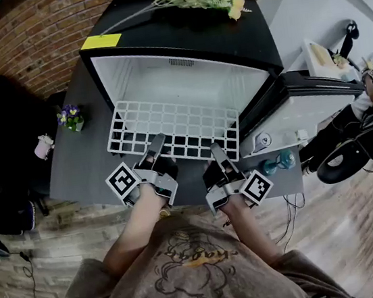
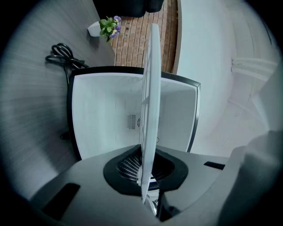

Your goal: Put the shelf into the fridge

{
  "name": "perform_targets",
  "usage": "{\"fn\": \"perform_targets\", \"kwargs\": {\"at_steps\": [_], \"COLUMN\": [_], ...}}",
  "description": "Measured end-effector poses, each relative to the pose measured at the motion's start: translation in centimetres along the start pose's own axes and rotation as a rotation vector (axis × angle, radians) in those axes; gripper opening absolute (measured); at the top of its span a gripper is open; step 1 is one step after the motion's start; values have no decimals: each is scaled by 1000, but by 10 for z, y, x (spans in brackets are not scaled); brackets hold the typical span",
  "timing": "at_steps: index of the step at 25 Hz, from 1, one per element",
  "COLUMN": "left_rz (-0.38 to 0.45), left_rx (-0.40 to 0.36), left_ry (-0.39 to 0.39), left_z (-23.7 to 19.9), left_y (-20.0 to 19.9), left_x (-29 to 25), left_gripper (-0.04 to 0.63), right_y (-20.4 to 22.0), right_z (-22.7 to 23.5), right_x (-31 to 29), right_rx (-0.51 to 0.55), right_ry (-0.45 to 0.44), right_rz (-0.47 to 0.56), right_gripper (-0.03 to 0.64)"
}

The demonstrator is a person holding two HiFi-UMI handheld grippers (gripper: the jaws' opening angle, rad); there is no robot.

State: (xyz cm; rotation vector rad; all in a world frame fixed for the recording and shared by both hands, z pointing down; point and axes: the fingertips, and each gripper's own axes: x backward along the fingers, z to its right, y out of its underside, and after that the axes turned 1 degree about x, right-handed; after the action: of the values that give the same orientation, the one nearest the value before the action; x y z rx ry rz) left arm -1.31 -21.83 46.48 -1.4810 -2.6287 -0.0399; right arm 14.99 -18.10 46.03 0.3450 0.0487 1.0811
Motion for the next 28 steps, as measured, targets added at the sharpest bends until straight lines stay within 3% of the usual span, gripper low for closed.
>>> {"fn": "perform_targets", "kwargs": {"at_steps": [28], "left_rz": [2], "left_rx": [4], "left_ry": [-21], "left_z": [-5], "left_y": [-6], "left_x": [-21], "left_gripper": [48], "right_y": [-16], "right_z": [14], "right_x": [-18], "right_rx": [-29], "right_ry": [33], "right_rz": [24], "right_gripper": [43]}}
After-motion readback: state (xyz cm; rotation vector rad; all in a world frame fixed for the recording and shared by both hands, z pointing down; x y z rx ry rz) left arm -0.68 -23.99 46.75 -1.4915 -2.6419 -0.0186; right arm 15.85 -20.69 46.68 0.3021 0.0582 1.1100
